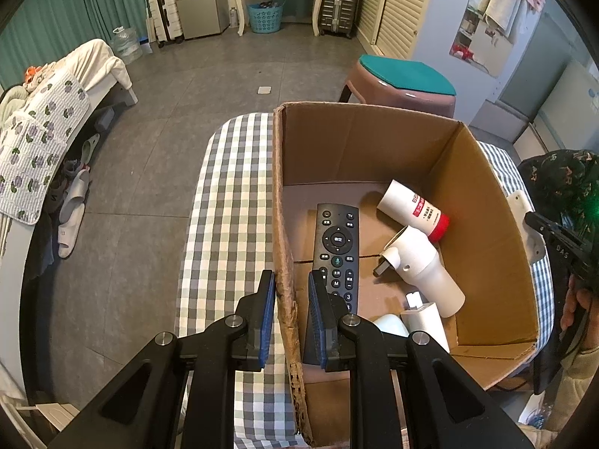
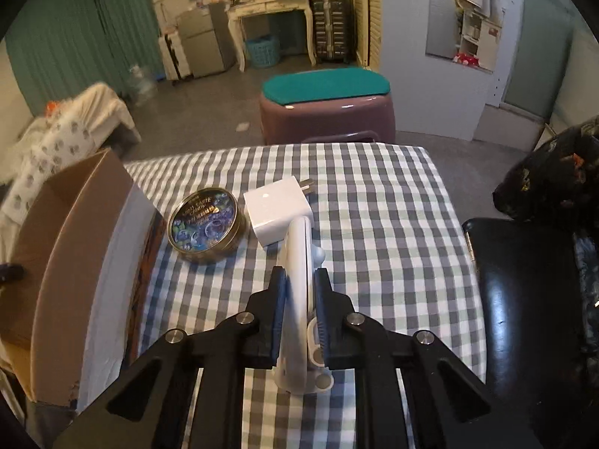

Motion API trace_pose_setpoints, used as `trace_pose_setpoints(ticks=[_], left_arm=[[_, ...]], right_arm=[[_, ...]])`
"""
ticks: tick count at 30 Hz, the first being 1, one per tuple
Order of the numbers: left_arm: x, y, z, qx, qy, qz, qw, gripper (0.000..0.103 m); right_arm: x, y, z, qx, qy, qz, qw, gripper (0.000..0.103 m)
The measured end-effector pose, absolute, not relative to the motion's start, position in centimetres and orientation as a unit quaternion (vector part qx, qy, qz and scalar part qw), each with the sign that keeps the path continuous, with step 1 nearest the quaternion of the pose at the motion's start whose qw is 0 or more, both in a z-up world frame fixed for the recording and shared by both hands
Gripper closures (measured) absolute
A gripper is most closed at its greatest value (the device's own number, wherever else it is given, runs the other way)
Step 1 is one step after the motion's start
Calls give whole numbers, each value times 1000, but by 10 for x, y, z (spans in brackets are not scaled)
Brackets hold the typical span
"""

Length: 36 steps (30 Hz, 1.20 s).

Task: Organize rigid objects
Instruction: 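Lift the white device and turn it upright with the right gripper, then lower the white device into the box onto the remote and release it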

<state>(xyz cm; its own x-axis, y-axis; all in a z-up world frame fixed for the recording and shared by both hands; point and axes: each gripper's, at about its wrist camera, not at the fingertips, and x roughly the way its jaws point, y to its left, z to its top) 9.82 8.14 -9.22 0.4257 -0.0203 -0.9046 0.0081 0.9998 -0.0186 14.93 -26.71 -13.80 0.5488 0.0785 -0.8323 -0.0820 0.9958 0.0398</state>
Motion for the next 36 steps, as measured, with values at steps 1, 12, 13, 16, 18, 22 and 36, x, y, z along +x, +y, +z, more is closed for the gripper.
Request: trace_pose_setpoints(ticks=[1,12,13,16,18,22,36], left_arm=[[98,82,-93,-8,535,-9,845,84],[98,83,-95,-9,538,-12,843,84],[98,83,-94,-8,538,-12,843,84],[98,84,-95,-8,538,-12,843,84],[98,84,-94,-8,538,-13,843,84],[98,83,-95,-9,538,-13,843,84],[99,82,-96,-10,537,-15,843,84]], right_arm=[[150,-267,-138,1,472,46,881,88],[146,-260,-139,-11,475,59,878,87],[147,-259,-144,-14,480,63,875,87],[149,-251,-150,-34,485,56,872,70],[152,-251,-153,-44,490,42,870,69],[153,-256,-153,-48,489,42,870,81],[127,-230,-76,-65,401,93,909,88]])
